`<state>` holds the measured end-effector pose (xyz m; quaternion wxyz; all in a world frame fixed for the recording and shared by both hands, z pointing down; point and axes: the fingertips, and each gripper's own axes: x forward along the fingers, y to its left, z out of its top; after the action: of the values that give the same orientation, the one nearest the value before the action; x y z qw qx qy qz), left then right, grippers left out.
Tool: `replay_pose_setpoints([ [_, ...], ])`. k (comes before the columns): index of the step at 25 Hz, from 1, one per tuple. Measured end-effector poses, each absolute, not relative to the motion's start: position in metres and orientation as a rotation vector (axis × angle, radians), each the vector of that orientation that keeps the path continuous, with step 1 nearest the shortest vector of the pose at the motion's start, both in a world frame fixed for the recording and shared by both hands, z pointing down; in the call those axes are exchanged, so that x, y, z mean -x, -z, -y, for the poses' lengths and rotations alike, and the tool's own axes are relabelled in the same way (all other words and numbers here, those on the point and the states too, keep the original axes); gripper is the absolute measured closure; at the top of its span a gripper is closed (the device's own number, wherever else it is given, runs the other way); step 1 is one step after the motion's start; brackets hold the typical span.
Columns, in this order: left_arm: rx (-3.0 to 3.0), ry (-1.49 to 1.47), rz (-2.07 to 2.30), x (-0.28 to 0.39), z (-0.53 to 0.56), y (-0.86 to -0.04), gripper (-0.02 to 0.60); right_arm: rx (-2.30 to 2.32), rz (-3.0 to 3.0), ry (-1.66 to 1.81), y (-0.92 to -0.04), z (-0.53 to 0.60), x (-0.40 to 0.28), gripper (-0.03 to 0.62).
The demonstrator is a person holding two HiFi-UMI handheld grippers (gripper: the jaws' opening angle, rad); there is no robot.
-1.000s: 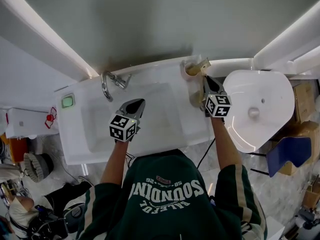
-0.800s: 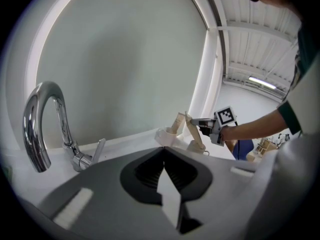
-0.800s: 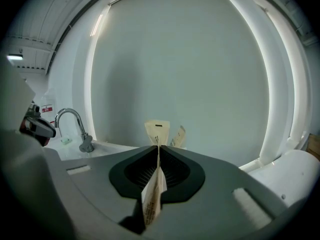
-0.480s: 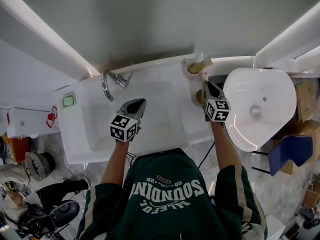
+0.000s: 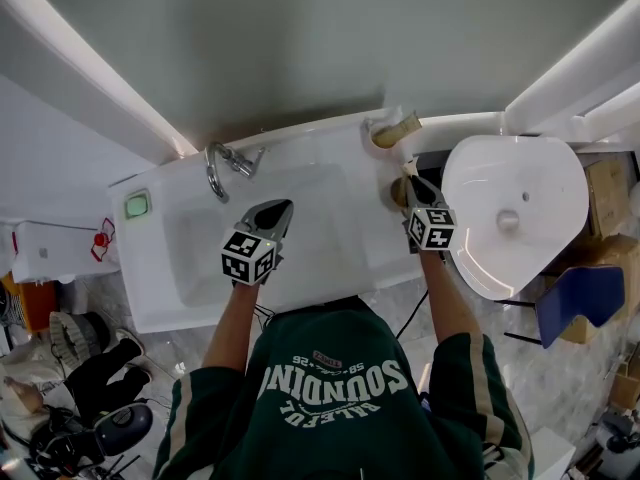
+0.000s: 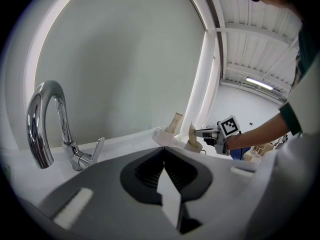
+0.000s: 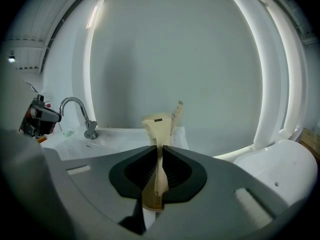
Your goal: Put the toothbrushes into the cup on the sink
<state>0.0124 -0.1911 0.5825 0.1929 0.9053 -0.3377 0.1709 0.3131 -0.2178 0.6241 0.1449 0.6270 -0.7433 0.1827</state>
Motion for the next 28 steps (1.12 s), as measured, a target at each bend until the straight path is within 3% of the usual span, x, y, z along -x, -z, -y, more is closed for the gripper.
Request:
replay_pose_setpoints([
  [15, -2.552, -0.435, 0.968, 0.012, 0.184, -0.572, 0.531, -1.952, 2.116, -0.499, -0.583, 0.205, -0.305, 0.553],
  [24, -2.551, -0.396, 1.02, 0.039, 0.181, -0.565, 0.531, -1.829, 2.271, -0.398, -0.546, 0.216, -0.237, 0.556],
  [28, -2.551, -0.382, 1.077, 0.062, 0.183, -0.555, 0.531, -1.753, 2.325, -0.382, -0.543, 0.221, -0.2, 0.591],
])
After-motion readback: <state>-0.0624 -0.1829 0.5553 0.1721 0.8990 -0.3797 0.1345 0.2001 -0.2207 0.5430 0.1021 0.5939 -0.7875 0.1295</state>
